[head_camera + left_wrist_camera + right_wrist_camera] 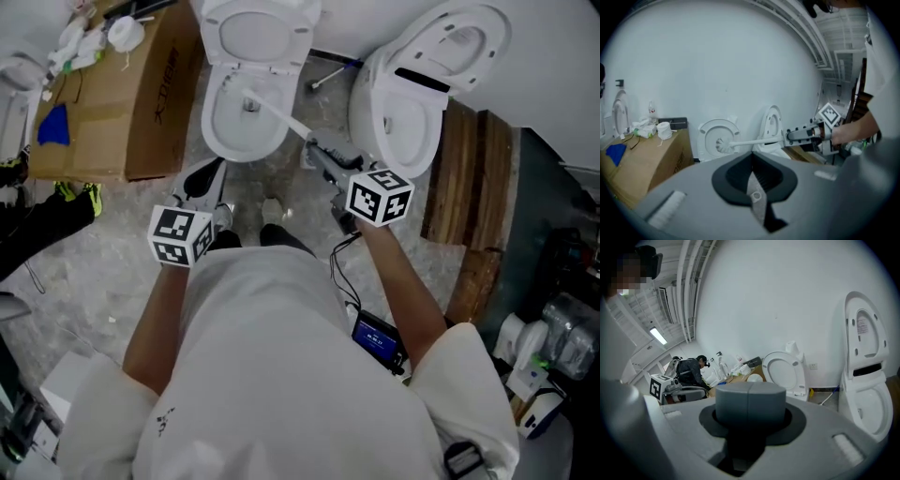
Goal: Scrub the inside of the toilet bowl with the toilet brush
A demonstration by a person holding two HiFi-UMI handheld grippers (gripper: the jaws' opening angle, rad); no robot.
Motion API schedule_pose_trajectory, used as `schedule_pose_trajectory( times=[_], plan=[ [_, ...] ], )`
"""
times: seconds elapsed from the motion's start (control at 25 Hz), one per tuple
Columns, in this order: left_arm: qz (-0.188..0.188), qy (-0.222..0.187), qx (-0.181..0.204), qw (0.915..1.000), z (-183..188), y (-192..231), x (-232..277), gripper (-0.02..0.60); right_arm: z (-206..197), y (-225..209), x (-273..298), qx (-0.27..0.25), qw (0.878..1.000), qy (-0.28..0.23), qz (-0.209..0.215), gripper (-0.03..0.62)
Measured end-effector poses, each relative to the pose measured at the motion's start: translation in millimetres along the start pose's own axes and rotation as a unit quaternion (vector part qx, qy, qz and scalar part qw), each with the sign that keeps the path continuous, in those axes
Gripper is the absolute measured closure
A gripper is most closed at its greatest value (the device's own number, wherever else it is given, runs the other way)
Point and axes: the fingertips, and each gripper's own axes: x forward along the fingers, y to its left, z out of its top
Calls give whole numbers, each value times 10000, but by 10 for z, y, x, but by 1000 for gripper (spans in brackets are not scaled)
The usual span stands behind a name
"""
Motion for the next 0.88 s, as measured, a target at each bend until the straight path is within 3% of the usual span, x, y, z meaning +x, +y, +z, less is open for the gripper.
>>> schedule_pose_trajectory(
  times=[0.32, 0.88],
  plan=[
    [-146, -199, 189, 9995, 250, 168, -270, 592, 196, 300, -113, -81, 9994, -225, -232, 447],
    [-242, -243, 184, 9992, 259, 424, -442, 592, 136, 499, -228, -168, 9981, -263, -540, 447]
  ],
)
